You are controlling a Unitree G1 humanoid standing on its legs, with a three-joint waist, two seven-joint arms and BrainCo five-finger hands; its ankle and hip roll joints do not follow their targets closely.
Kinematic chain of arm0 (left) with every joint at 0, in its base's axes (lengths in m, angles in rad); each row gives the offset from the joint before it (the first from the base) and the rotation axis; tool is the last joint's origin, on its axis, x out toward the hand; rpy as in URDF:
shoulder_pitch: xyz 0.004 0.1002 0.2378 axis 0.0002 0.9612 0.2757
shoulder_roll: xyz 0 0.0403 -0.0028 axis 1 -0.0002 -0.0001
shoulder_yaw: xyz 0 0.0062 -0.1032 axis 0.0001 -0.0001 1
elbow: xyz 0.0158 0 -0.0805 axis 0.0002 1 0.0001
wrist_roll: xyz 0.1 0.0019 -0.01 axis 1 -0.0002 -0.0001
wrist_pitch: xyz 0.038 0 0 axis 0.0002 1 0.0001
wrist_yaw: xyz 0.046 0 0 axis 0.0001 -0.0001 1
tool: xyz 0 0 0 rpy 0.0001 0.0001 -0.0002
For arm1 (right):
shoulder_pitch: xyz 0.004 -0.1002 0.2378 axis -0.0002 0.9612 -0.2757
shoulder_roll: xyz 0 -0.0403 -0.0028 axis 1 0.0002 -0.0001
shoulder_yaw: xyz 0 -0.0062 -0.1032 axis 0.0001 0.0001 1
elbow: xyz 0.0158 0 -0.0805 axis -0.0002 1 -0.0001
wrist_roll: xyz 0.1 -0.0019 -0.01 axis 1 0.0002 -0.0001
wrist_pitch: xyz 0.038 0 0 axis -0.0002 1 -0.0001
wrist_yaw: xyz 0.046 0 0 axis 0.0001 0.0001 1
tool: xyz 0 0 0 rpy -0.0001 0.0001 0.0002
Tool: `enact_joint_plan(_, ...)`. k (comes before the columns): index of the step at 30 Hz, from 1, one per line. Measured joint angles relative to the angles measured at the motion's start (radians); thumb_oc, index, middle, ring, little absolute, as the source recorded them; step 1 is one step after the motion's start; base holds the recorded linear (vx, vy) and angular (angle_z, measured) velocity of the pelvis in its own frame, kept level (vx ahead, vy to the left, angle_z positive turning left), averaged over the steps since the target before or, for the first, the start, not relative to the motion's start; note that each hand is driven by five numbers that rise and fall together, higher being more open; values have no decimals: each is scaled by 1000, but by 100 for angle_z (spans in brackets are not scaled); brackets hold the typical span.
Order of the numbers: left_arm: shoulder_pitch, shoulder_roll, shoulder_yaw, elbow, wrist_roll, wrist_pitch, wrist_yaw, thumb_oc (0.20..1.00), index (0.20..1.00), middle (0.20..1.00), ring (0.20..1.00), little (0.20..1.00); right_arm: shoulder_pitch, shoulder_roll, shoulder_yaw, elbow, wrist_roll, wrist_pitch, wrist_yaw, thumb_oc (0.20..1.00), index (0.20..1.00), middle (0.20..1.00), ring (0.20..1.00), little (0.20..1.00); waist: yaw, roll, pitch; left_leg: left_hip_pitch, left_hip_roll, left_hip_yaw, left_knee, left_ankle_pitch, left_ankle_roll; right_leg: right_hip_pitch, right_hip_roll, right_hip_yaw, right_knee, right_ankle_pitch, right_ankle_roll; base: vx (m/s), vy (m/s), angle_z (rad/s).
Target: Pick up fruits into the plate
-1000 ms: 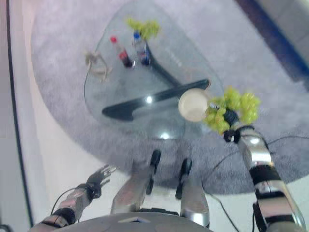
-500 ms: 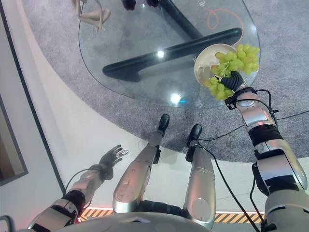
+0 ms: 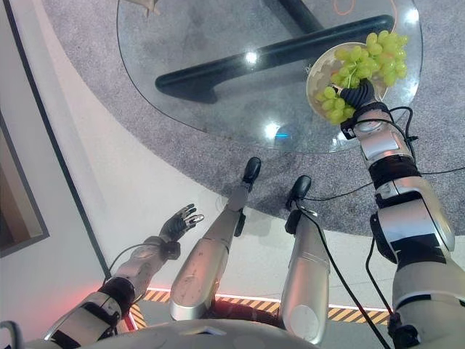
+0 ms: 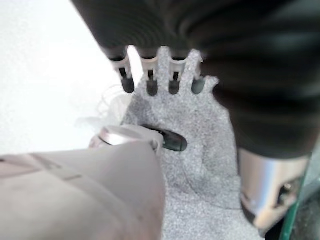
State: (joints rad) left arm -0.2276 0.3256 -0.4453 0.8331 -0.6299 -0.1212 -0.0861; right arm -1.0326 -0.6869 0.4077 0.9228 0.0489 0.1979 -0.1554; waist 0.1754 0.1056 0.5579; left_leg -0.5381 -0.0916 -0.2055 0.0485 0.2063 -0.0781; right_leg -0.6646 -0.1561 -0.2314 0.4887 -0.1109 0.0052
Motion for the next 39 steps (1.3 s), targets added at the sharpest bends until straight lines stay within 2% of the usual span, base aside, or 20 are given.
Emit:
enact_joint_plan(1, 0, 0, 0, 0, 0, 0, 0, 1000, 1000, 1000, 1000, 1000, -1, 0, 0, 0, -1, 4, -7, 762, 762, 762, 762, 762, 1, 0, 0, 0, -1, 0, 0, 0, 0, -1, -1, 0, 1, -1, 0, 0, 0, 0)
enact_joint_plan(2, 0, 0, -1, 0, 0, 0, -1, 1000, 1000, 1000, 1000, 1000, -7, 2, 0, 1, -6, 16, -21, 1000, 1000, 1000, 1000, 1000, 1, 0, 0, -3, -1, 1, 0, 0, 0, -4, -1, 1, 2, -2, 2, 0, 0, 0)
enact_joint_plan(8, 0, 0, -12, -1, -1, -14, -12, 1000, 1000, 1000, 1000, 1000, -81, -2, 32, 37, -86, 93, -107, 1000, 1000, 1000, 1000, 1000, 10, 2, -1, -18, -2, 3, 7, 0, 0, -19, -3, 2, 6, -1, 0, 0, 0, 0)
enact_joint_plan(13, 0, 0, -31, -24, -2, -14, -19, 1000, 1000, 1000, 1000, 1000, -130, -1, 72, 62, -122, 148, -130, 1000, 1000, 1000, 1000, 1000, 21, 2, -1, -18, -3, 3, 12, 0, 0, -20, -4, 3, 11, -1, 1, 0, 0, 0)
enact_joint_plan(27, 0, 1, -28, -33, -19, -14, -30, 1000, 1000, 1000, 1000, 1000, -143, 2, 78, 77, -126, 147, -175, 1000, 1000, 1000, 1000, 1000, 19, 3, -2, -11, -1, 6, 17, 5, 4, -14, -5, 5, 16, -1, 0, 0, 0, 0)
enact_joint_plan(32, -1, 2, -21, -25, -19, -13, -31, 1000, 1000, 1000, 1000, 1000, -64, 1, 57, -10, -59, 107, -189, 1000, 1000, 1000, 1000, 1000, 7, 4, -2, 66, 0, 11, 13, -8, 11, 67, 1, 9, -5, -4, 5, 8, 18, -1)
enact_joint_plan(35, -19, -3, 6, 9, -19, 6, -31, 1000, 1000, 1000, 1000, 1000, 61, 8, -45, -166, -7, 65, -190, 1000, 1000, 1000, 1000, 1000, -7, 3, -2, 115, 3, 19, 11, -19, 20, 124, 4, 17, -25, -1, 1, 25, 17, -7)
enact_joint_plan(39, -14, -5, 55, 81, -18, 11, -32, 1000, 1000, 1000, 1000, 1000, 327, 68, -130, -280, 103, -40, -183, 1000, 1000, 1000, 1000, 1000, -73, -2, -4, 260, 14, 37, -18, -44, 33, 280, 25, 31, -90, -1, 12, 85, -44, -13)
